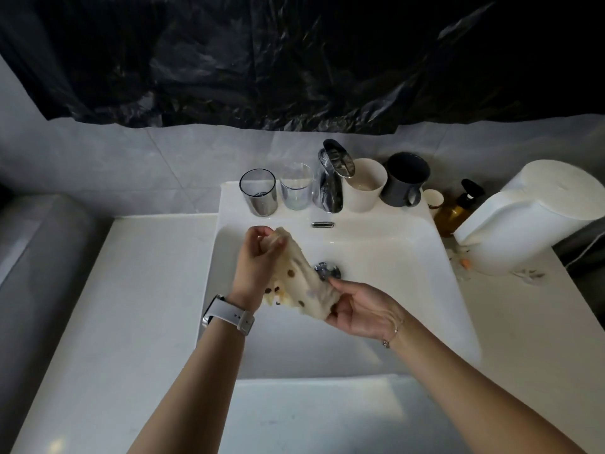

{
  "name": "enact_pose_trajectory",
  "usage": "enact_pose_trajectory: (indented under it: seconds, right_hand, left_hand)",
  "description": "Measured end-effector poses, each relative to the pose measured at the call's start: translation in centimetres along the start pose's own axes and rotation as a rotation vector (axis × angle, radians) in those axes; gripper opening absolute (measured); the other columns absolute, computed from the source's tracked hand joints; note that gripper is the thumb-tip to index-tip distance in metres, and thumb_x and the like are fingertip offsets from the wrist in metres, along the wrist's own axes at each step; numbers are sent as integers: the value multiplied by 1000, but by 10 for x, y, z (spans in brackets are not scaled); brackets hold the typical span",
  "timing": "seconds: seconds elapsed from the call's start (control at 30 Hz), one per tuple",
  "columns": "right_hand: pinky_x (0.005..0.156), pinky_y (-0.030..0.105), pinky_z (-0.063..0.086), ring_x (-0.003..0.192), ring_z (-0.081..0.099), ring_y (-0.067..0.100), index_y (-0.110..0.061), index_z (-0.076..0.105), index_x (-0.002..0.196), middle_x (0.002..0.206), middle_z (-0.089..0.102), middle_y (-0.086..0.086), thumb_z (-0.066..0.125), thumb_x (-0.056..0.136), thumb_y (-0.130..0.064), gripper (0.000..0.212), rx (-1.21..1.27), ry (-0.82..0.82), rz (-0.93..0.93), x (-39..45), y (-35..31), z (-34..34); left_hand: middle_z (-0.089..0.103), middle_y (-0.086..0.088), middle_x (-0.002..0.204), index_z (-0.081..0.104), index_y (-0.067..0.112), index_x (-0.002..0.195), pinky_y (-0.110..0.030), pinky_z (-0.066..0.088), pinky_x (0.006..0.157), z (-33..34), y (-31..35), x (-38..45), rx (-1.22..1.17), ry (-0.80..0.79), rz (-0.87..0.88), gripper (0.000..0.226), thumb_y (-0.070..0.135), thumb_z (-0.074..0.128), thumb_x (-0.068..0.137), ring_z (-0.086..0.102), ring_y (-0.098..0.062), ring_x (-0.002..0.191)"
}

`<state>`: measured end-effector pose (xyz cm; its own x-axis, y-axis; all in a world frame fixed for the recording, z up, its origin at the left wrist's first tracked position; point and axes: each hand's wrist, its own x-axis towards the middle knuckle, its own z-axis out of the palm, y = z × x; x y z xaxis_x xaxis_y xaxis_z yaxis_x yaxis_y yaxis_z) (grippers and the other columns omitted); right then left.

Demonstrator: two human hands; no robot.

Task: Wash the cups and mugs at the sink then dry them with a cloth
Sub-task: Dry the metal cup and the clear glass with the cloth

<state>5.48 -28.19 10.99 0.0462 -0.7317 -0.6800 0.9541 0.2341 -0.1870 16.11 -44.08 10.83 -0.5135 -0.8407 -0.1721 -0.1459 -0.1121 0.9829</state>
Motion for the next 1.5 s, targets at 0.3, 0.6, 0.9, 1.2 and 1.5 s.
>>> enact_pose_trajectory:
  seconds: [0.3, 0.6, 0.9, 1.2, 1.5]
  right_hand:
    - [93, 33, 45, 104, 59, 19, -8, 72, 94, 102, 68, 9, 90, 56, -10, 42, 202, -46, -181, 36, -25, 7]
    - [77, 33, 49, 84, 63, 26, -4, 66, 85, 86, 68, 13, 38, 98, -47, 53, -1250, 840, -633, 30, -54, -2]
    - [77, 33, 46, 87, 59, 22, -8, 53, 80, 88, 57, 12, 52, 92, -41, 35, -420, 439, -656, 13, -63, -18]
    - [63, 16, 42, 68, 53, 2, -1, 47, 73, 70, 52, -6, 56, 90, -13, 23, -707, 125, -900, -38, -24, 1]
    - [61, 30, 30, 79, 43, 23, -1, 60, 93, 81, 49, 11, 66, 66, -46, 54, -714, 170, -706, -55, 4, -24]
  left_hand:
    - [48, 2, 122, 49, 12, 126, -27, 46, 89, -32, -25, 76, 320, 162, 153, 56, 20, 80, 80, 50, -16, 110]
    - [54, -3, 133, 35, 10, 142, -28, 40, 104, 1, -42, 148, 318, 184, 177, 103, 45, 85, 59, 52, -18, 124]
    - [66, 0, 107, 51, 26, 110, -33, 55, 86, -10, -34, 78, 160, 47, 190, 64, 42, 84, 58, 64, -12, 96]
    - [67, 16, 77, 53, 33, 110, -20, 49, 61, 4, -24, -53, 164, -484, -82, 68, 40, 81, 49, 60, -5, 69]
    - [69, -12, 101, 59, 10, 110, -23, 48, 58, 35, -30, -85, -111, -336, -285, 49, 30, 81, 72, 65, -17, 79]
